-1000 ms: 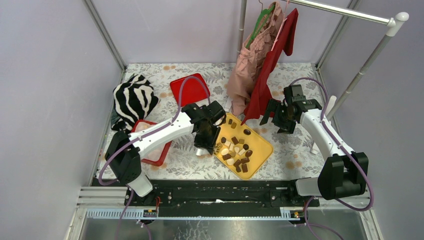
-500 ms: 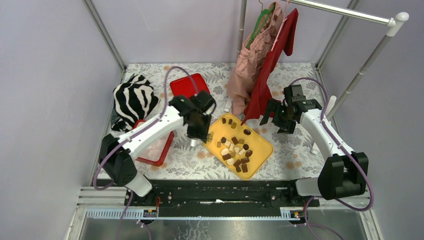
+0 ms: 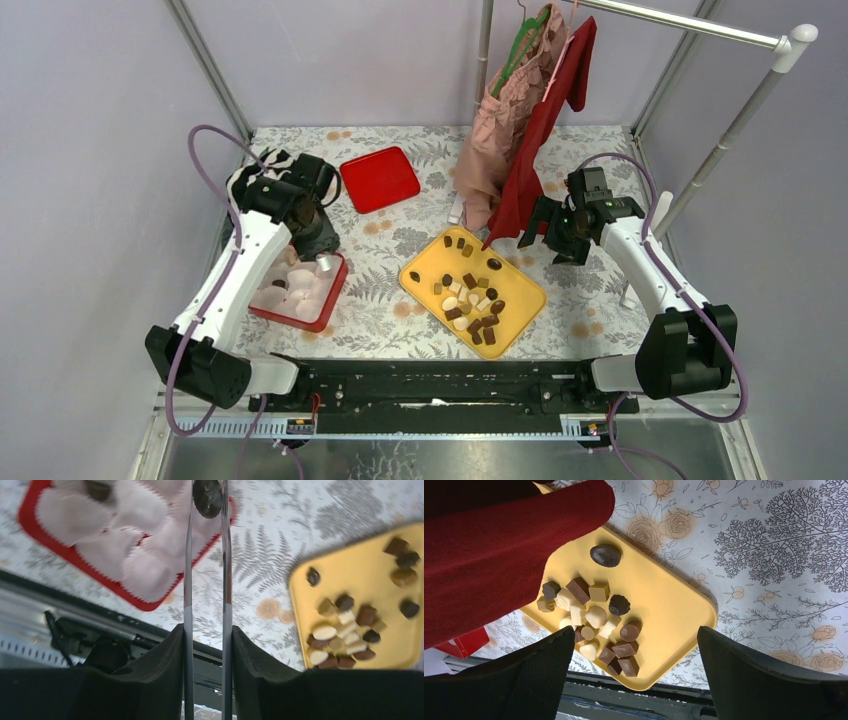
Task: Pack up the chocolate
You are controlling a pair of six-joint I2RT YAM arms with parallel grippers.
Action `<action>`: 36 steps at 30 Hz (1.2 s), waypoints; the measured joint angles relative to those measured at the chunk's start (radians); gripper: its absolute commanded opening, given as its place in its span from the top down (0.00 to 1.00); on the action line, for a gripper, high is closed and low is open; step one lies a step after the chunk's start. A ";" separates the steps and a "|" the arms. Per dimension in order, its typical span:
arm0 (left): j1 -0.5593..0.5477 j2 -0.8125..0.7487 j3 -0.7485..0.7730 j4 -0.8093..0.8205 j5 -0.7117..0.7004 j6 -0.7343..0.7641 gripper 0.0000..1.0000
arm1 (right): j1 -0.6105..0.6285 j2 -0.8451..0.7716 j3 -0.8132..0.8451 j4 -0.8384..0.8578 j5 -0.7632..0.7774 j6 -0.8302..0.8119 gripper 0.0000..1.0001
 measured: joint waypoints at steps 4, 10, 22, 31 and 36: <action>0.045 -0.014 0.004 -0.084 -0.077 -0.063 1.00 | 0.000 0.000 0.001 0.003 -0.008 0.000 0.00; 0.167 -0.067 -0.108 -0.114 -0.087 -0.106 1.00 | 0.000 0.000 0.001 0.015 -0.027 0.000 0.00; 0.262 -0.087 -0.207 -0.135 -0.111 -0.111 1.00 | 0.000 0.000 -0.011 0.019 -0.045 0.000 0.00; 0.271 -0.061 -0.247 -0.133 -0.138 -0.098 0.86 | 0.000 -0.001 -0.014 0.019 -0.044 0.000 0.00; 0.272 -0.054 -0.257 -0.129 -0.144 -0.090 0.78 | 0.000 0.000 -0.015 0.019 -0.044 0.001 0.00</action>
